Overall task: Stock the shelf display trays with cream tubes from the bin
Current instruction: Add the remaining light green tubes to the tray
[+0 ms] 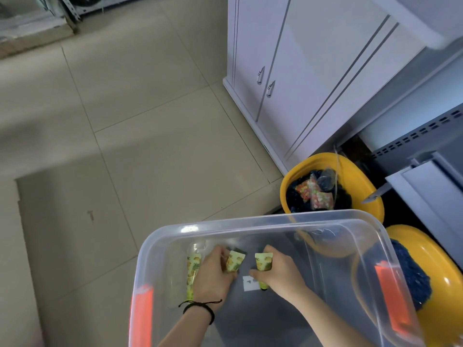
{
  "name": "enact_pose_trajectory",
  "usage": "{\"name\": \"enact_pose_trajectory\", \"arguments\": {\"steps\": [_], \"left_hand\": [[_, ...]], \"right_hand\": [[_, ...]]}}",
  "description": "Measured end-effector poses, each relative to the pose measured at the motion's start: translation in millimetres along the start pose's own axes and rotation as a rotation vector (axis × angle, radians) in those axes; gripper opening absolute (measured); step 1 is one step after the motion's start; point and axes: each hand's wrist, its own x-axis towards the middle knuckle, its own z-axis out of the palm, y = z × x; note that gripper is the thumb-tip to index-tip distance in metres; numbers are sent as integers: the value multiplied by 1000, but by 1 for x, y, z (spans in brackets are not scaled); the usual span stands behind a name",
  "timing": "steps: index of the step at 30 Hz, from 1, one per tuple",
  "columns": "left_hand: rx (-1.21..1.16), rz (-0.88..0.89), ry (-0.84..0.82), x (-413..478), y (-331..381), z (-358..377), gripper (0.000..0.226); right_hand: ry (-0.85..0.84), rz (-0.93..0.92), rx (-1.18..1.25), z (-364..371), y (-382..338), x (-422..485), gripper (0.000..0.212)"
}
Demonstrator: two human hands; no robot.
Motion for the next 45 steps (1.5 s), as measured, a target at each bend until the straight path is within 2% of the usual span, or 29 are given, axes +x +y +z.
{"name": "enact_pose_trajectory", "arguments": {"steps": [4, 6, 9, 13, 19, 22, 26, 29, 31, 35, 41, 45], "left_hand": [[48, 209, -94, -10, 19, -27, 42], [45, 297, -117, -15, 36, -47, 30], [40, 380, -202, -28, 63, -81, 16], [178, 518, -287, -55, 101, -128, 18], [188, 756, -218, -109, 194, -225, 10], [257, 837, -169, -138, 254, -287, 15], [342, 1001, -69, -188, 335, -368, 13], [405, 1123, -9, -235, 390, -421, 5], [432, 1157, 34, -268, 424, -451, 11], [398, 1240, 65, -337, 494, -496, 8], [354, 1356, 61, -408, 587, -510, 11], [381, 1435, 42, -434, 644, -495, 5]], "right_hand": [[-5, -84, 128, -18, -21, -20, 31], [-6, -104, 158, -32, -39, -37, 28], [2, -125, 160, -58, -70, -66, 37], [8, -186, 121, -102, -124, -113, 47], [80, -355, 72, -173, -207, -195, 43], [214, -427, 92, -217, -255, -237, 27], [453, -548, 50, -279, -323, -302, 31], [561, -646, 40, -318, -371, -361, 24], [615, -715, 48, -342, -399, -404, 18], [713, -812, 2, -395, -442, -491, 21], [765, -743, 31, -470, -463, -588, 17], [775, -635, 26, -513, -451, -628, 31]]}}
